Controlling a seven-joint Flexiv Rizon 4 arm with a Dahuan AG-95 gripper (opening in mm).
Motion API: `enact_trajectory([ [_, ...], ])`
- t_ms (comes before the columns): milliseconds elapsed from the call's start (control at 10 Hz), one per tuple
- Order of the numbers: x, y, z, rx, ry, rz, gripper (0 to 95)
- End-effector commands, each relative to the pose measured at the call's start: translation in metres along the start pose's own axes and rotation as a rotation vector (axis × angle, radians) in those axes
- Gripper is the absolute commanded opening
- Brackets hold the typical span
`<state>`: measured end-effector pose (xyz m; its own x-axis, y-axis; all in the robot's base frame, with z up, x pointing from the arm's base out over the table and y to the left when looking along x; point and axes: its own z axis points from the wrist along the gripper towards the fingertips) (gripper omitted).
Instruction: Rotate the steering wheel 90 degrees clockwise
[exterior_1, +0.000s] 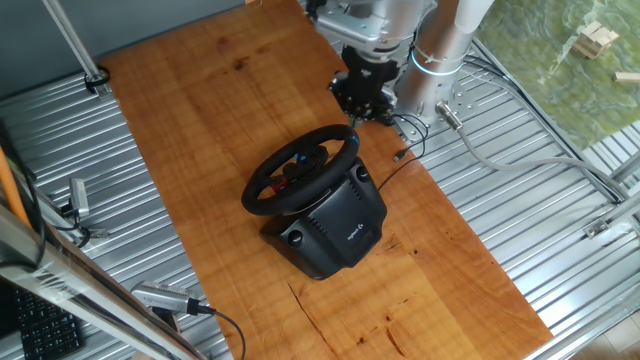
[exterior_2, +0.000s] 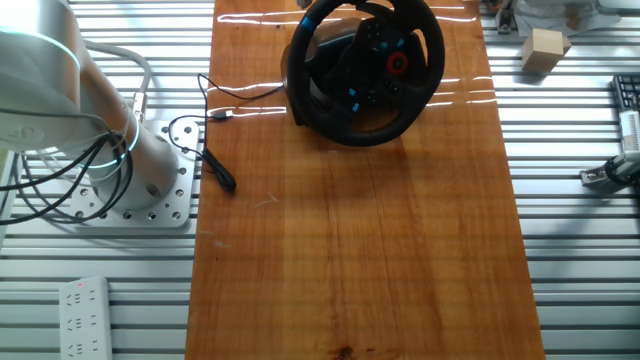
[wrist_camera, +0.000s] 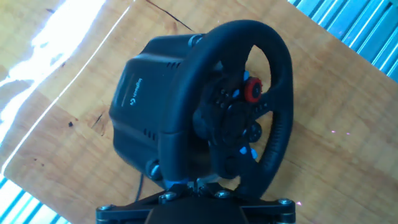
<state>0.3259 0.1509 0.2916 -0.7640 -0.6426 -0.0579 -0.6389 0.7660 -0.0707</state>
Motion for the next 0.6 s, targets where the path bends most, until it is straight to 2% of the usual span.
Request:
enact_trajectory([
  [100, 0.0004, 0.0017, 0.0026, 0.006, -0.012, 0.004, 0.0],
  [600, -0.0019, 0.0050, 0.0067, 0.010, -0.015, 0.005, 0.0],
])
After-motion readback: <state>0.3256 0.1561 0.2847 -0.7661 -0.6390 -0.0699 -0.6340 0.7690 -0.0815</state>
